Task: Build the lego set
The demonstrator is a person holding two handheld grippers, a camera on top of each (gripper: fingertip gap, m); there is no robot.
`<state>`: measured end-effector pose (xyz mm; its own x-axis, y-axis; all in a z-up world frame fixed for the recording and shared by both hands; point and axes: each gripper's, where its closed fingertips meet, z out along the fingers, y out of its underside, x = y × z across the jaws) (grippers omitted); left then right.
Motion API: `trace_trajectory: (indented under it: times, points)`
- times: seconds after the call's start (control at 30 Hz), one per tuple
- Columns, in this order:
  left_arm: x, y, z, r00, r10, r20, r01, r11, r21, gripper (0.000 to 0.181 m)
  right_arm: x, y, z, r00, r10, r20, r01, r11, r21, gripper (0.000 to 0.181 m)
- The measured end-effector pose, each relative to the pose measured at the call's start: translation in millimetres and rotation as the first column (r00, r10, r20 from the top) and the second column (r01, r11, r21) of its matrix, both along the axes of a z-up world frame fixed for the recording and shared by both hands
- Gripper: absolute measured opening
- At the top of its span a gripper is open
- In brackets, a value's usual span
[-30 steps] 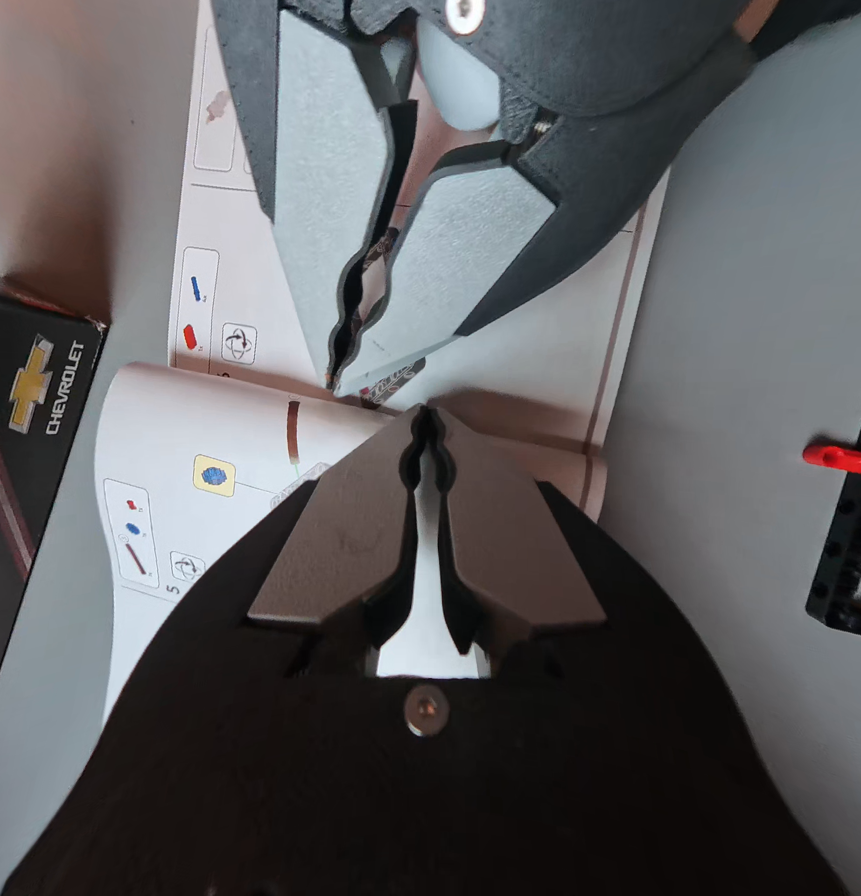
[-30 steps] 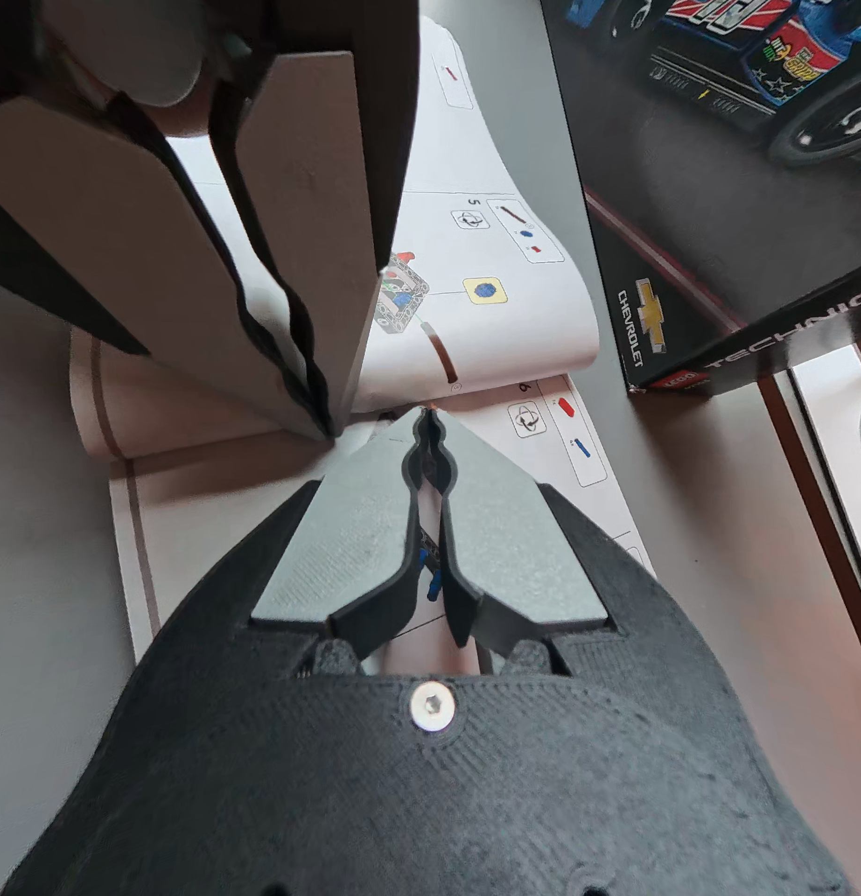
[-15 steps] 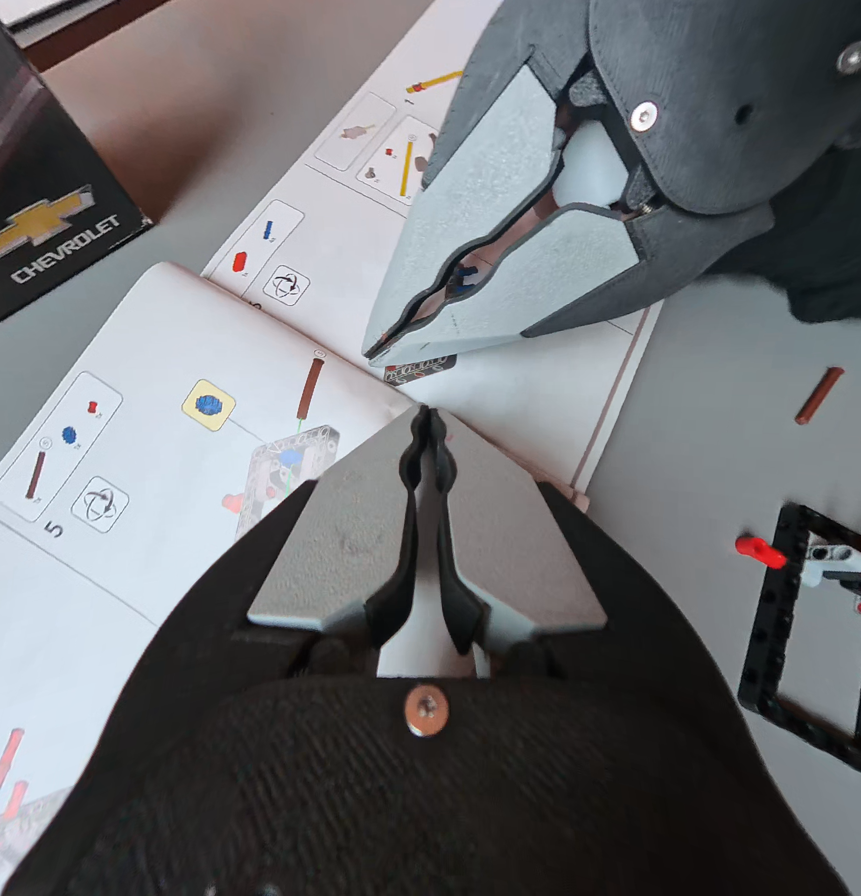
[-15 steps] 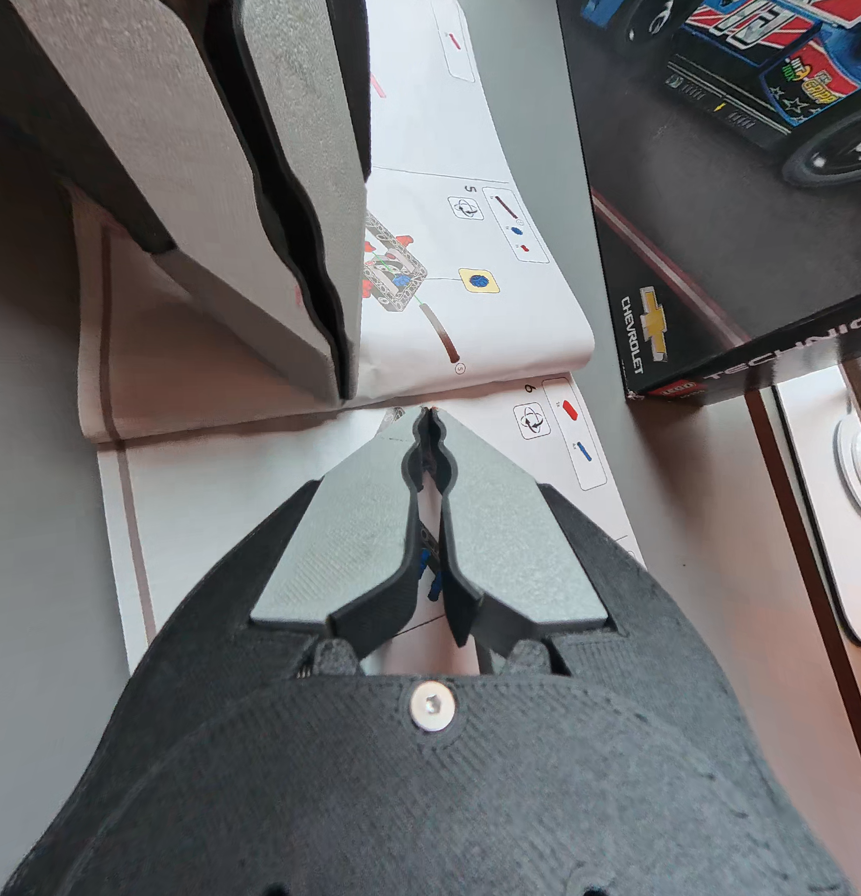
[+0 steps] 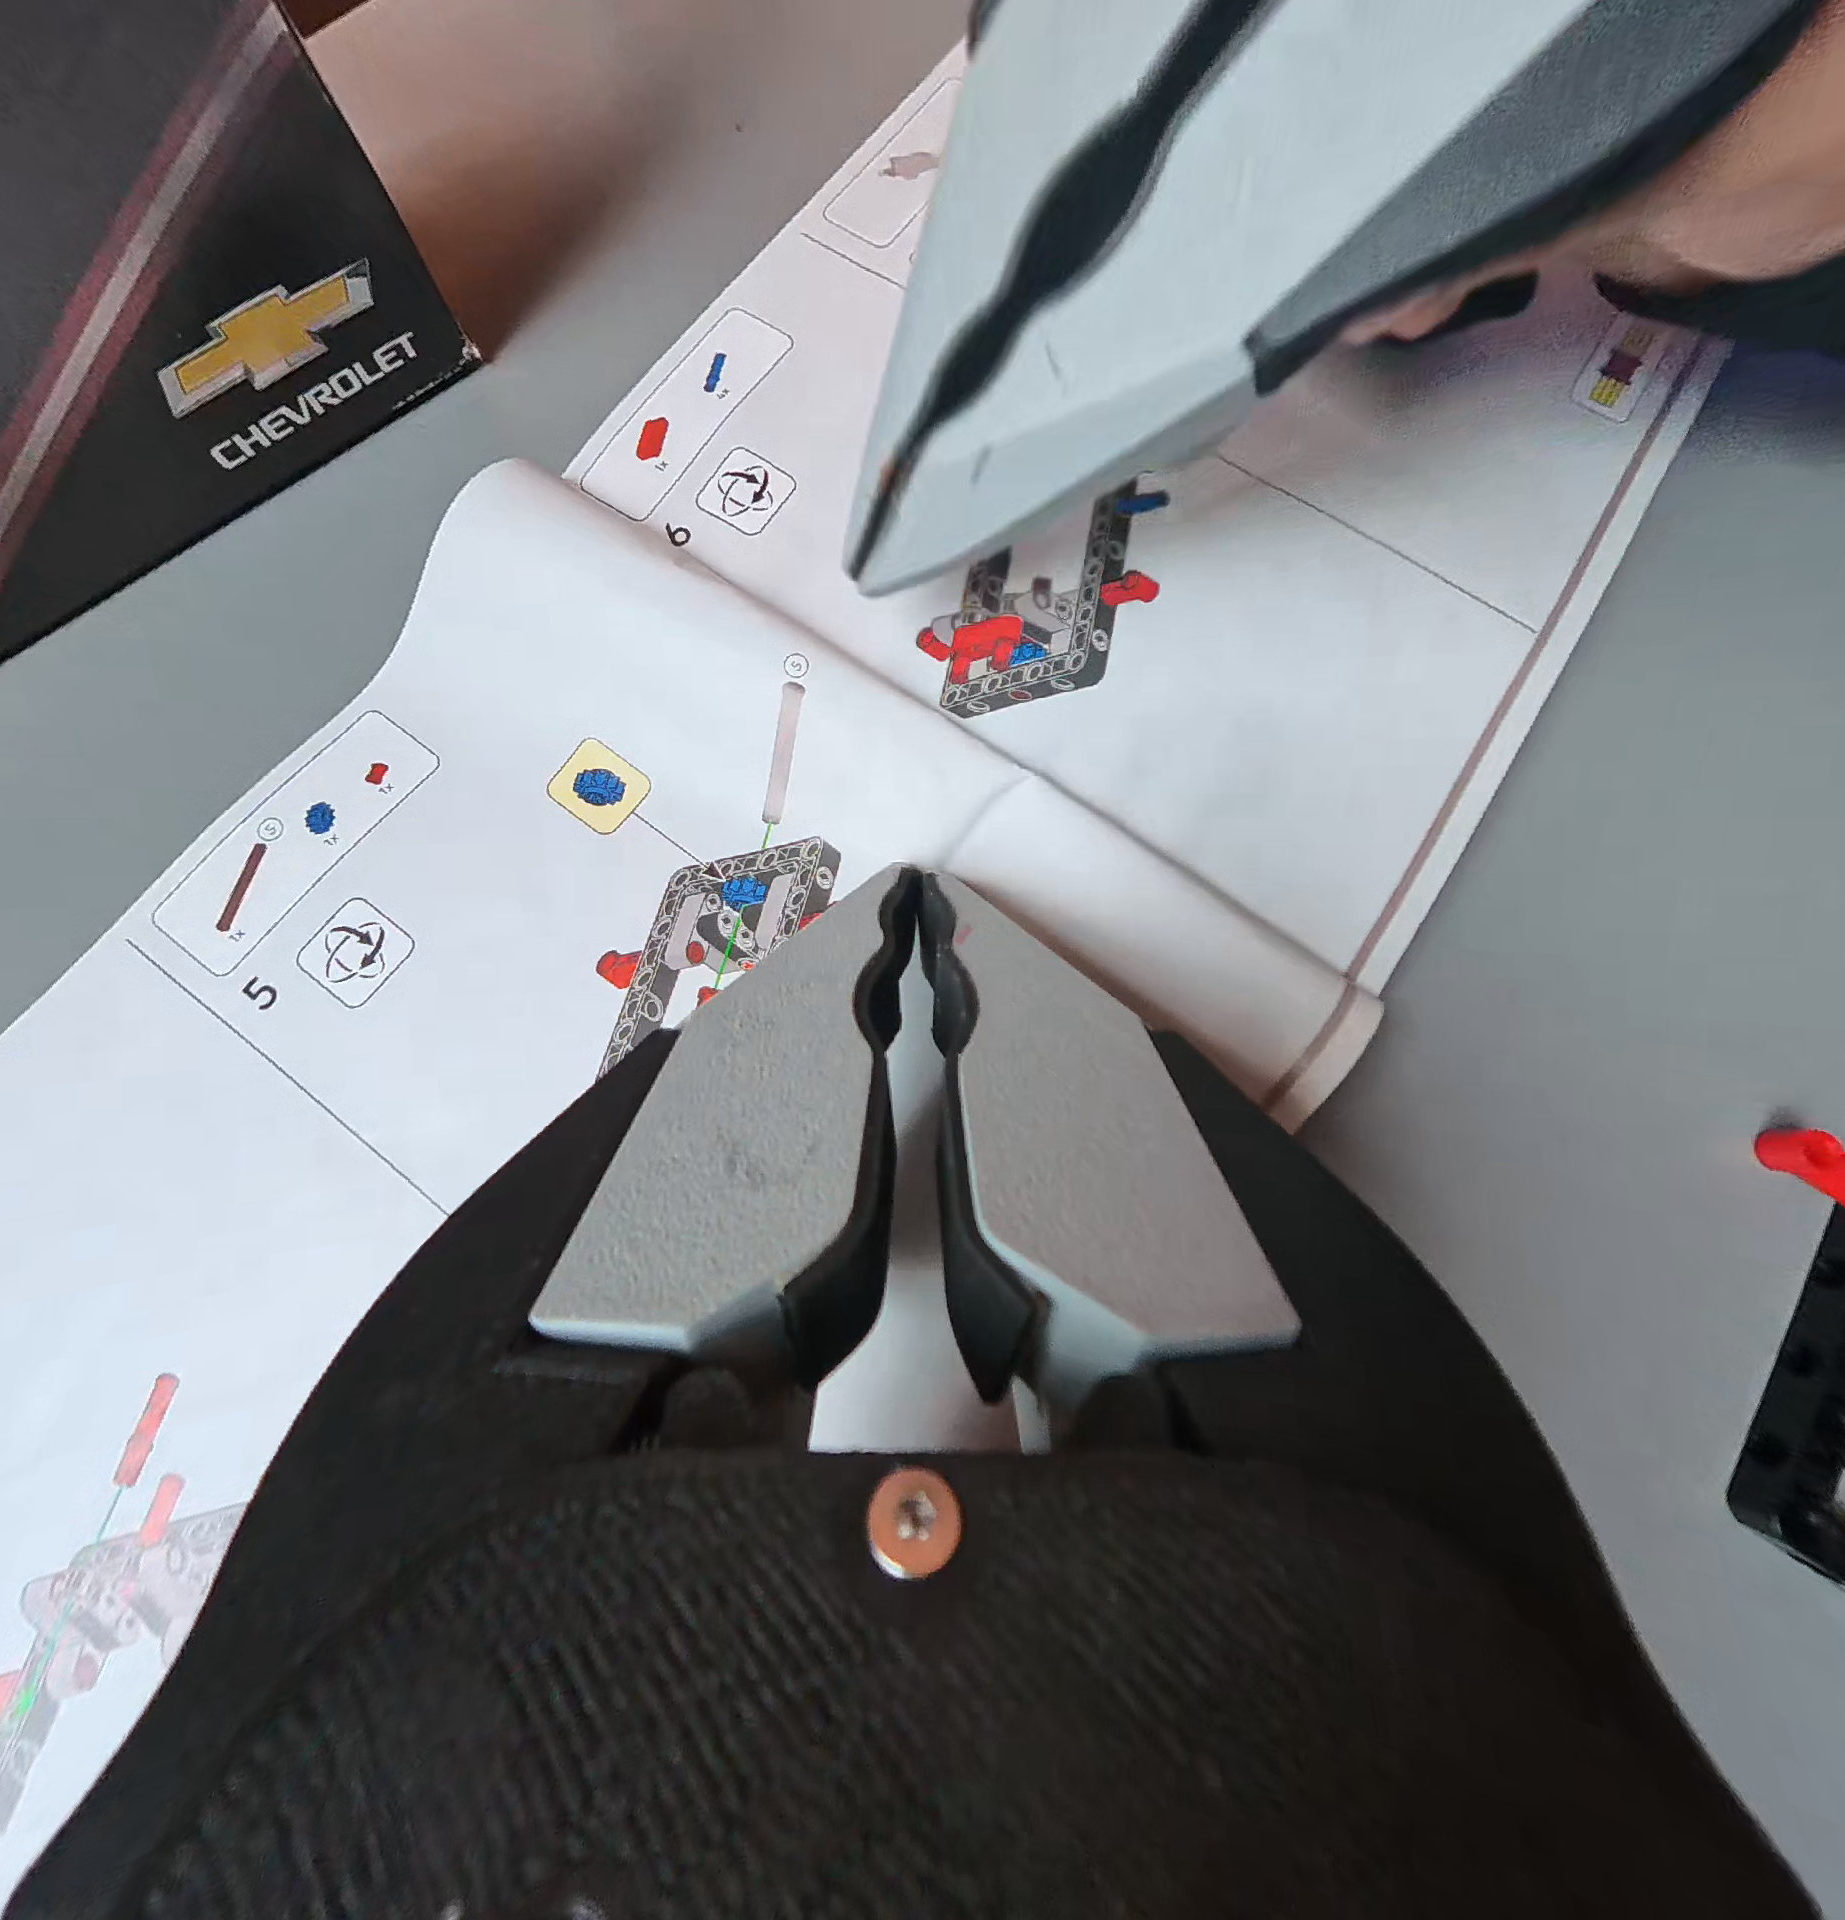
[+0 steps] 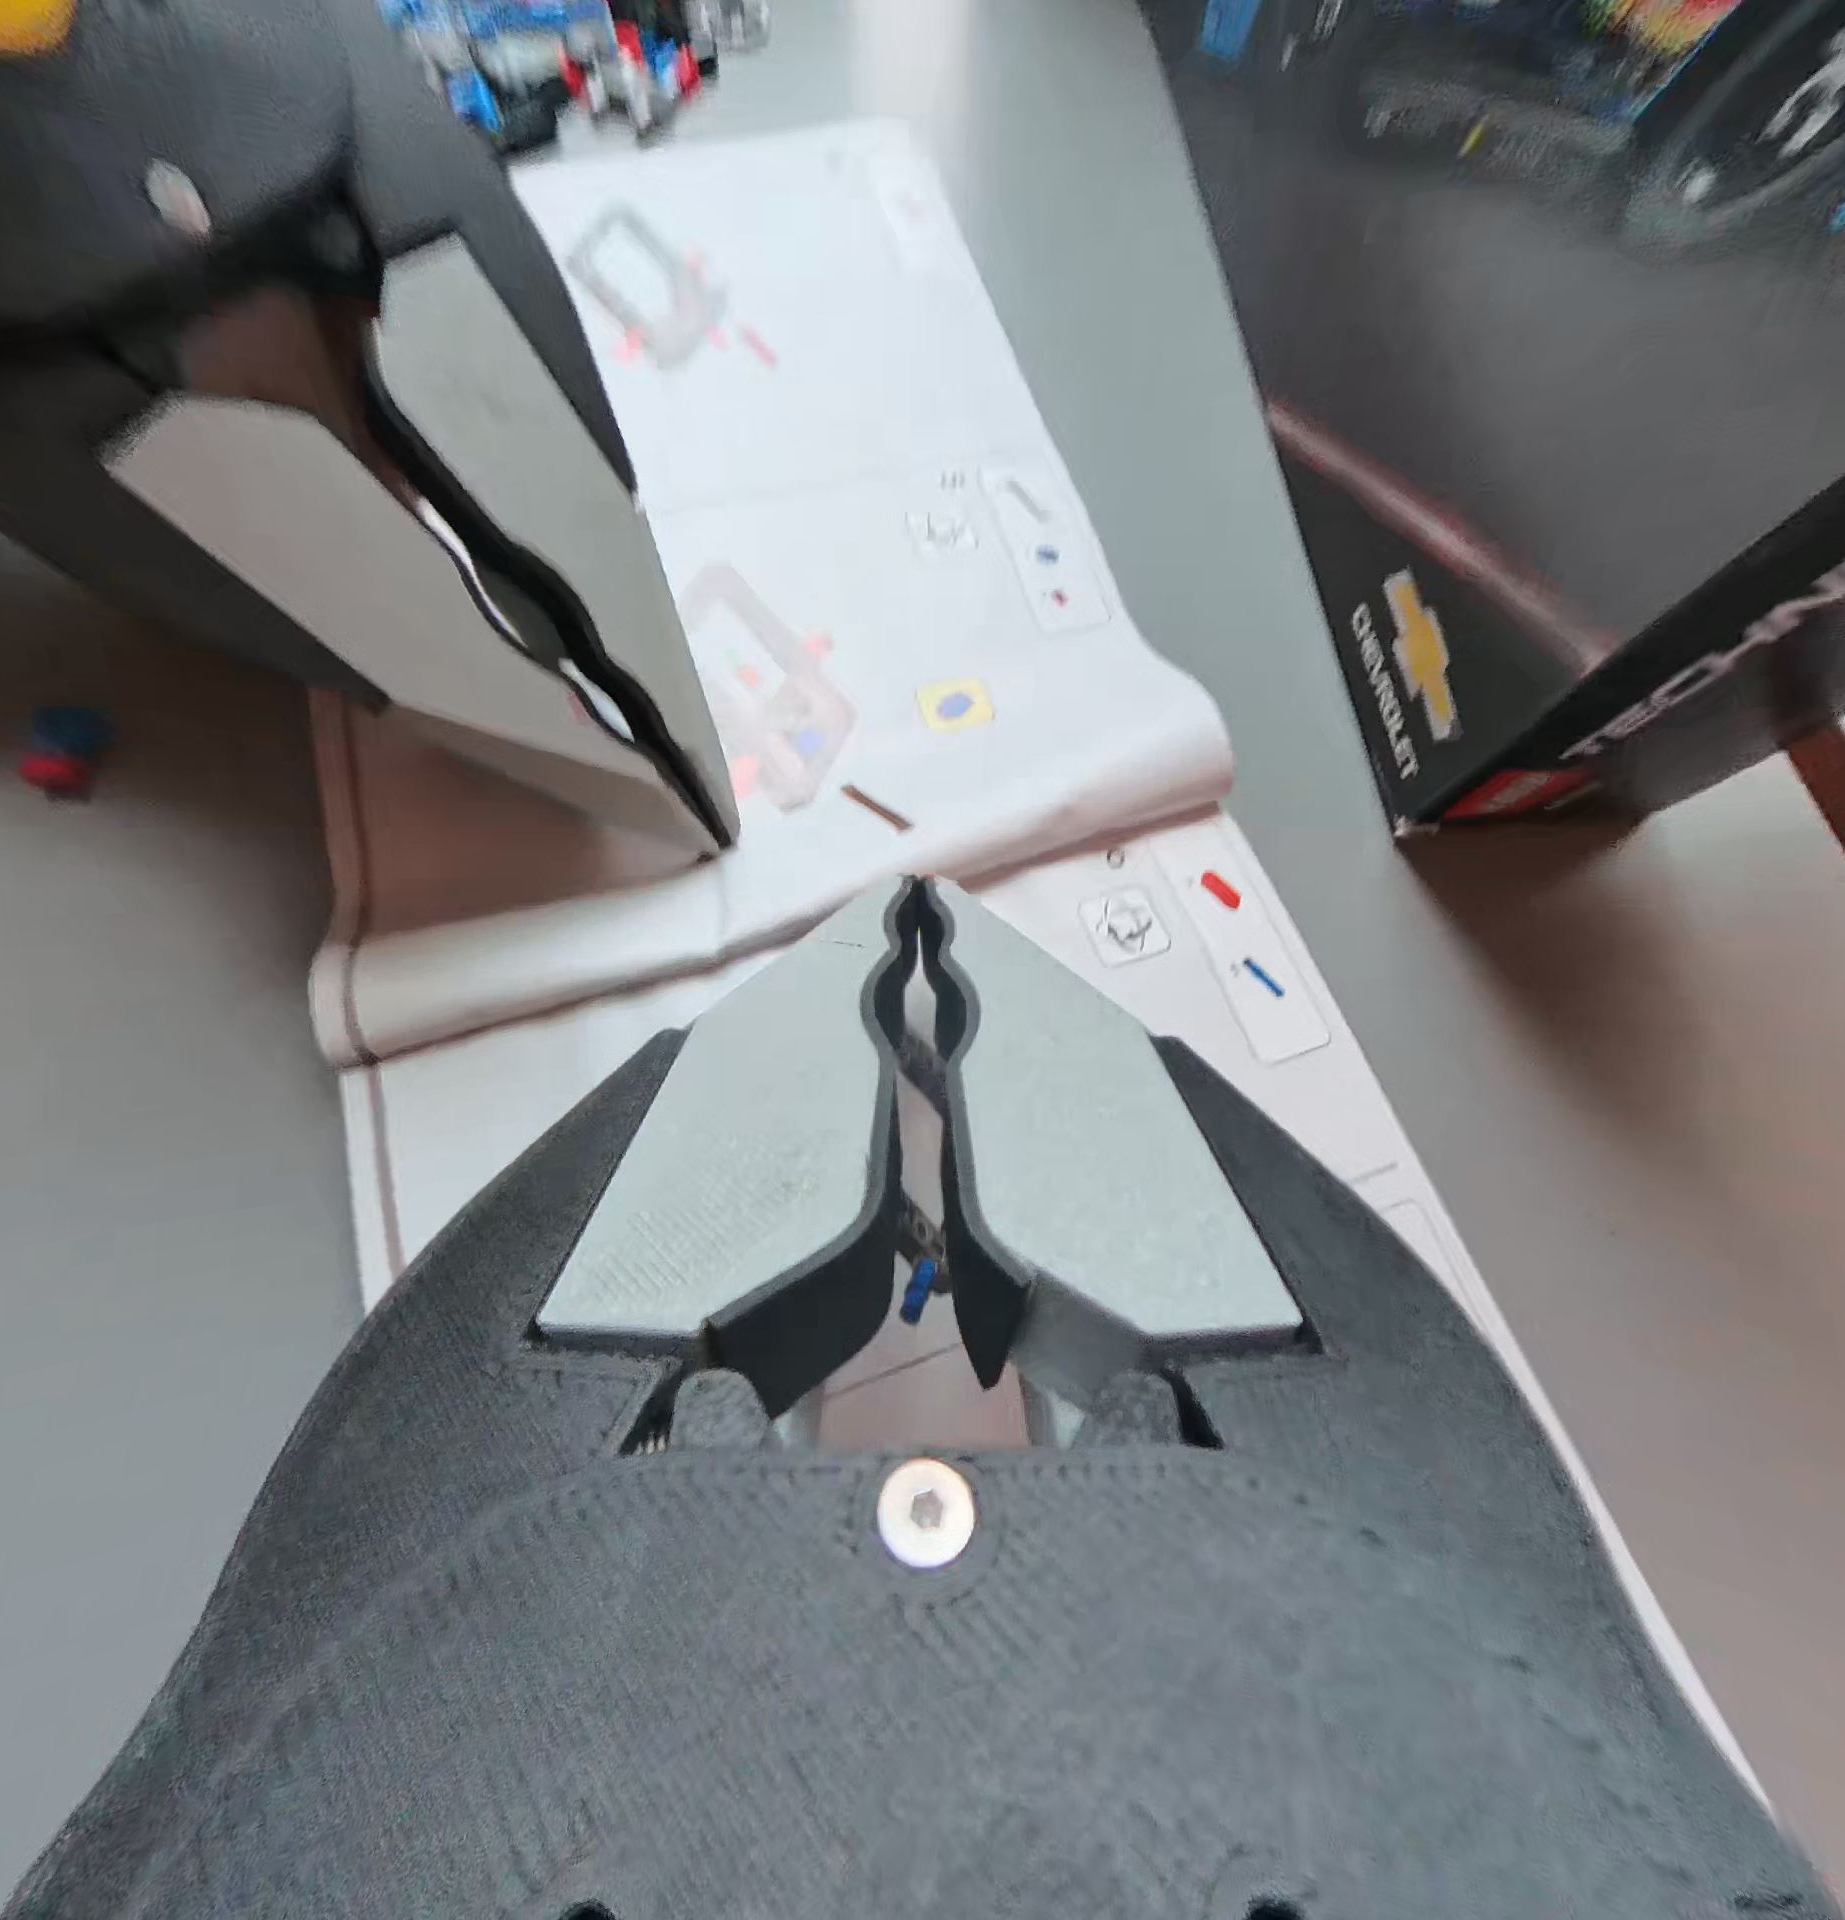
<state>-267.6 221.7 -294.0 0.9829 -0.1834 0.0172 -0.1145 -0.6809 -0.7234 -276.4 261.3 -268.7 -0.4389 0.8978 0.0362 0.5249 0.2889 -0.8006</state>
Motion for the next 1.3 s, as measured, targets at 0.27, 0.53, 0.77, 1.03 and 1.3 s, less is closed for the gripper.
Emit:
trace_trajectory:
  times: [0.27,0.53,0.77,1.03,1.3]
  points:
    - [0,0,0,1.000,-0.001,-0.001,0.001,1.000,0.001,0.000,-10,0,-15,0.982,0.031,0.189,-0.039,0.998,0.040,0.000]
    - [-1,-1,0,1.000,0.005,-0.010,-0.005,1.000,0.001,0.000,-24,12,2,0.991,-0.010,0.133,-0.023,0.970,0.242,0.000]
    - [-1,-2,0,1.000,0.004,-0.003,-0.004,1.000,-0.001,0.000,-32,15,-15,0.960,-0.051,0.275,-0.054,0.931,0.361,0.000]
    - [-2,-4,0,1.000,0.009,0.001,-0.009,1.000,-0.002,0.000,-48,23,-4,0.963,-0.081,0.256,-0.035,0.908,0.417,0.000]
    - [-3,-4,0,1.000,0.010,0.016,-0.010,1.000,-0.003,0.000,-45,36,-6,0.957,-0.125,0.261,0.022,0.931,0.364,0.000]
